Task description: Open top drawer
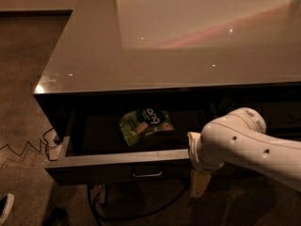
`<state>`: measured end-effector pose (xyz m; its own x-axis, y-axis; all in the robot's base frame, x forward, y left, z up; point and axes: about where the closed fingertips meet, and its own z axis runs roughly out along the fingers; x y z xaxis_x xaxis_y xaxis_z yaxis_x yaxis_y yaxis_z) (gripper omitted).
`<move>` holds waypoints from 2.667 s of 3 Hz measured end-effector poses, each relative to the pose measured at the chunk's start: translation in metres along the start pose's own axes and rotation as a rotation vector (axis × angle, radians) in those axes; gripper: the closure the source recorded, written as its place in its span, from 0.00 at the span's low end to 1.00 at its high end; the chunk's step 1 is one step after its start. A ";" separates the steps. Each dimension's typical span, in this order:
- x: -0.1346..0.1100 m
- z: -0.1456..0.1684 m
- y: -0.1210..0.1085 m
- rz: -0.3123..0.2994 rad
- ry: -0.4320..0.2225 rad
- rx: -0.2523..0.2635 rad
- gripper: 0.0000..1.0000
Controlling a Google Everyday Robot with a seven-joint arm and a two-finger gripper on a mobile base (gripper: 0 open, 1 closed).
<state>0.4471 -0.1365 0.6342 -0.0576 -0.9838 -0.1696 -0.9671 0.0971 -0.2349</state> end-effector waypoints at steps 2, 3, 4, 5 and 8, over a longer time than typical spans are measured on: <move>0.008 -0.008 0.019 -0.044 0.007 0.014 0.00; 0.001 -0.006 0.021 -0.075 0.002 0.009 0.00; -0.001 -0.008 0.027 -0.100 0.020 0.019 0.19; 0.011 -0.011 0.041 -0.107 0.069 0.015 0.42; 0.030 -0.016 0.052 -0.086 0.117 0.000 0.86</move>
Offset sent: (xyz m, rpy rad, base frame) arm -0.0152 -0.0050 0.0019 -0.0133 -0.0163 0.0300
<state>0.3916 -0.1630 0.6320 -0.0026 -0.9993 -0.0361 -0.9697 0.0114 -0.2442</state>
